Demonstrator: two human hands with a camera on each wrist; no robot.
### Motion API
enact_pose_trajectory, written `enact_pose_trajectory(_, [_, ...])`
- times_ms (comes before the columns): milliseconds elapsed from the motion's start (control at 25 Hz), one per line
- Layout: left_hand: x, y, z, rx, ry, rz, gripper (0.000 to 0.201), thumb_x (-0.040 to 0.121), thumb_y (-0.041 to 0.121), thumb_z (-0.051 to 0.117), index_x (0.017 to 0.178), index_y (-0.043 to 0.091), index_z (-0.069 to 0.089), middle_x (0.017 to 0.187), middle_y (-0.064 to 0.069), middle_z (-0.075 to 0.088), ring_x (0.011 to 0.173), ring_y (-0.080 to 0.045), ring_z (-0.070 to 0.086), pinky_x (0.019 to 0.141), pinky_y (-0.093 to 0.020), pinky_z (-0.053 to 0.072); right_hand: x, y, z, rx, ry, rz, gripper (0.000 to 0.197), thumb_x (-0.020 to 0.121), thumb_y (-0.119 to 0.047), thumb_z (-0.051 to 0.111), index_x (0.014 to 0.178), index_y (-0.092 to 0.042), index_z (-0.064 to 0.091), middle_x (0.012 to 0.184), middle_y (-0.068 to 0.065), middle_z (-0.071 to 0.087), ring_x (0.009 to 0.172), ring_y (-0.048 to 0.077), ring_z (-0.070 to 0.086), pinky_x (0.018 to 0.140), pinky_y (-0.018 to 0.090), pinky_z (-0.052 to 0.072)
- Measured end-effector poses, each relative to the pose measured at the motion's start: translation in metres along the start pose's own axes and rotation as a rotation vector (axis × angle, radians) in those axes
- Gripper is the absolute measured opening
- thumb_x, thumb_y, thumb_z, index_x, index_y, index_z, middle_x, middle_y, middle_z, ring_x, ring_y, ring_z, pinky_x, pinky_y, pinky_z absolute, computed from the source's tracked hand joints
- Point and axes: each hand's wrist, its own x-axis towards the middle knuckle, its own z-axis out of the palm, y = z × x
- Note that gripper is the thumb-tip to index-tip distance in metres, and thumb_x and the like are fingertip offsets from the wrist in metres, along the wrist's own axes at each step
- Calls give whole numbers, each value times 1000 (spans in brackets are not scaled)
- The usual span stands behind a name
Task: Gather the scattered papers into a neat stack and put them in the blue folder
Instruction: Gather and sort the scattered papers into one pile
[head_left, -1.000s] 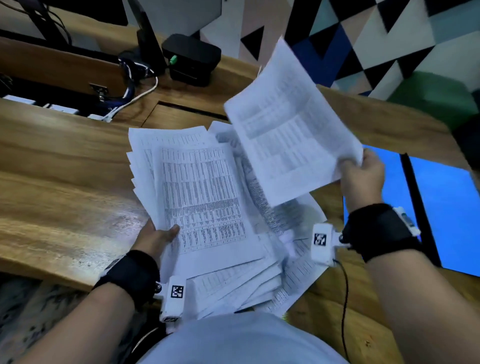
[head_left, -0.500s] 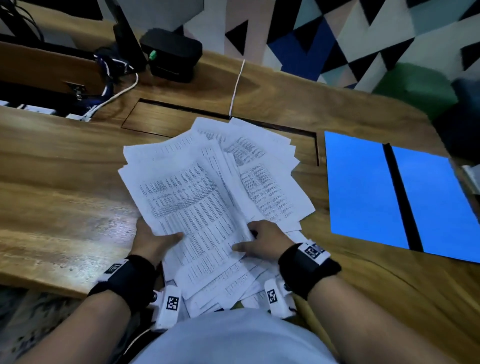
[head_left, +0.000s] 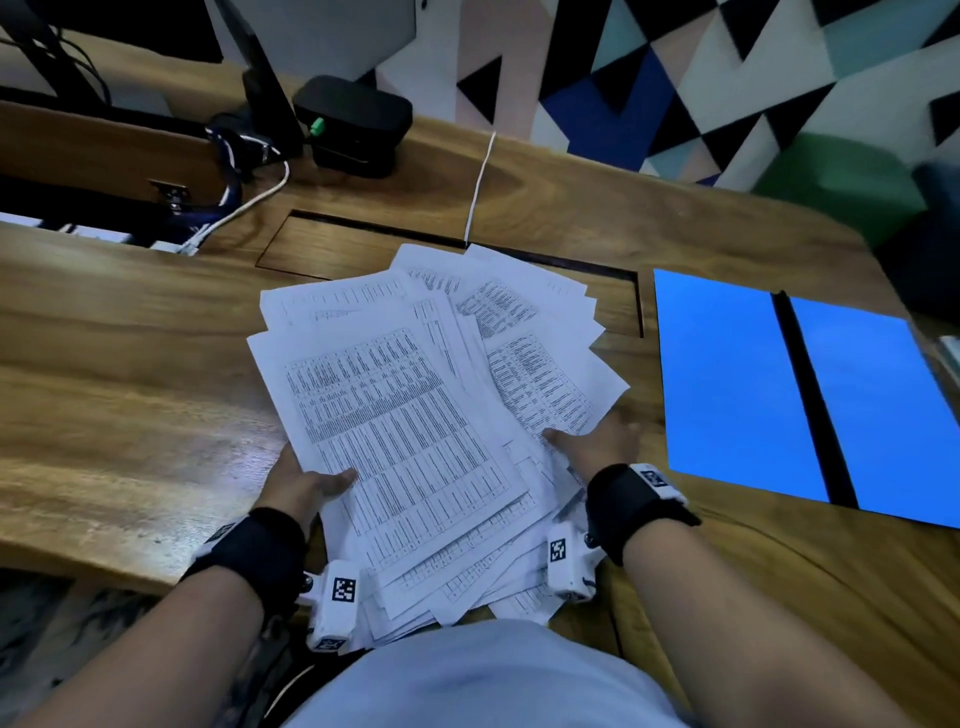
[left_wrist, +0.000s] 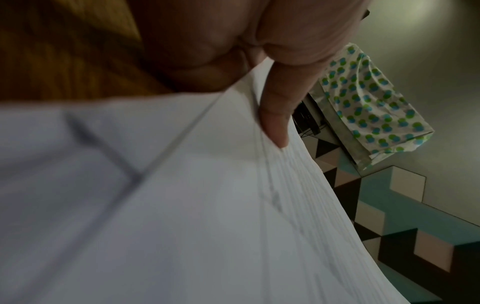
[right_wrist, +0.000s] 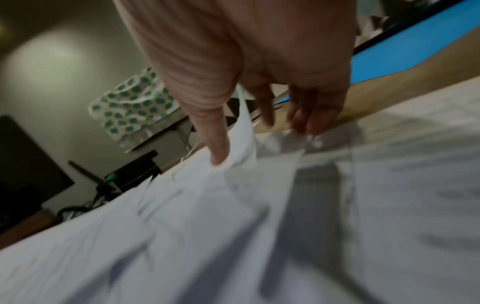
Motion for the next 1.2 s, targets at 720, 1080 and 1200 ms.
enact_pose_trajectory(720, [6,0,-1,-55,13,-31,60,73,-23,63,121,10,51,112,-14,62,107,-32,59,93,-44,46,5,-11,-38,551,329,-268,31,85,-16,66,115,-7,64,106,11,69,98,23,63,85,32,50])
enact_pose_trajectory(1080, [5,1,-1,-57,-10,-28,68,75,-24,59,134,7,45,123,-19,60,112,-36,58,98,-53,44,34,21,-50,42,72,-158,34,82,-19,71,103,4,57,95,17,63,92,27,60,69,28,40])
enact_pose_trajectory(1200, [5,11,-1,-104,-39,-19,66,80,-25,52,136,8,44,123,-21,61,106,-36,61,94,-51,47,31,25,-48,216,31,-238,34,84,-8,66,116,2,60,113,17,66,108,27,60,84,33,46])
